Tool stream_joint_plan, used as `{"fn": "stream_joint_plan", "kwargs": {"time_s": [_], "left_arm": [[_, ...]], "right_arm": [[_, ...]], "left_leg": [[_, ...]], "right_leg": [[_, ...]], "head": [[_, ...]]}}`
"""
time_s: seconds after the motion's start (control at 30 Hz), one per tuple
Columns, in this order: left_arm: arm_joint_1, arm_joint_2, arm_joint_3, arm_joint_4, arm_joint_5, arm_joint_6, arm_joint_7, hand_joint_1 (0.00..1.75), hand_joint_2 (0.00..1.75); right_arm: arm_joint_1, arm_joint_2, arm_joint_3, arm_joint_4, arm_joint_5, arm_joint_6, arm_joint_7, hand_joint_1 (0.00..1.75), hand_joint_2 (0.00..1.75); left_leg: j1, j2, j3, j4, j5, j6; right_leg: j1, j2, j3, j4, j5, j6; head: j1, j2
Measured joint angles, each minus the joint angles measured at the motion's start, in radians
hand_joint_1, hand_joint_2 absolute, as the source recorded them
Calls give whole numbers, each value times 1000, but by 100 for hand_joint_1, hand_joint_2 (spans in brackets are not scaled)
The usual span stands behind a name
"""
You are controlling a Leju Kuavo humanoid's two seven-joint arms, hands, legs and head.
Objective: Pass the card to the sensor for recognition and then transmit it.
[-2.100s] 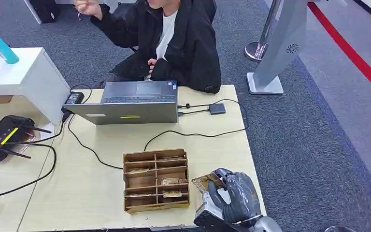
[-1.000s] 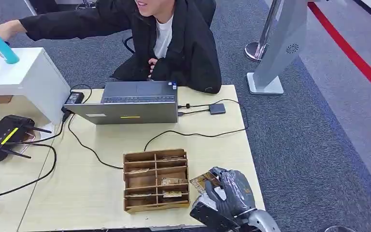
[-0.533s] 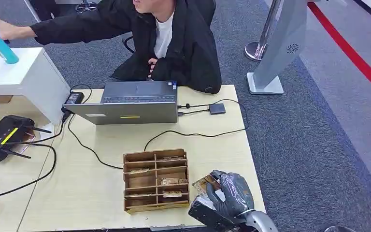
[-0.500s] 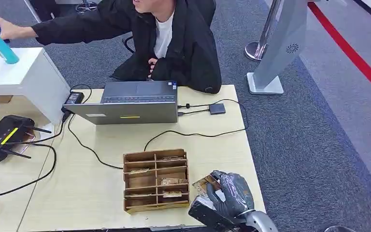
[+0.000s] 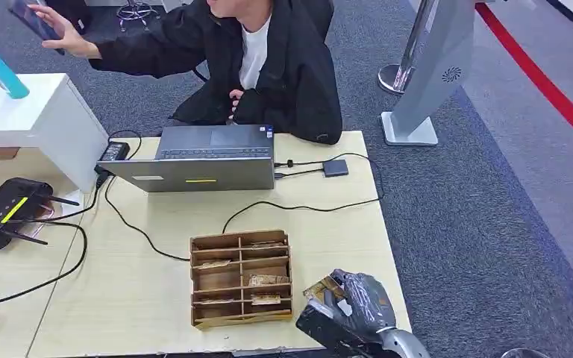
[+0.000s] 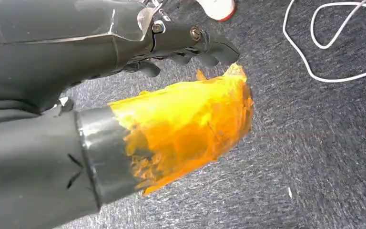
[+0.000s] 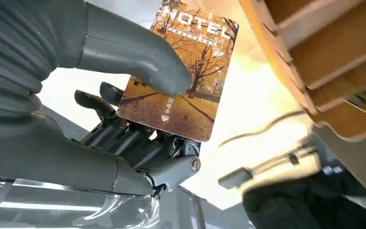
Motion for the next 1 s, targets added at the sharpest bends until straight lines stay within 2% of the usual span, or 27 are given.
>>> {"fn": "stream_joint_plan", "kwargs": {"time_s": [0.23,1.0], "left_arm": [[0,5,0,0,0,0,0,0,0],[0,5,0,0,0,1,-5,0,0]], "right_arm": [[16,14,-6,0,22,34,53,175,175],[16,29,-18,33,22,31,54,175,175]], "left_leg": [[0,0,0,0,0,0],[0,0,0,0,0,0]], "right_leg": [[0,0,0,0,0,0],[0,0,0,0,0,0]], "head": [[0,0],[0,0]]}}
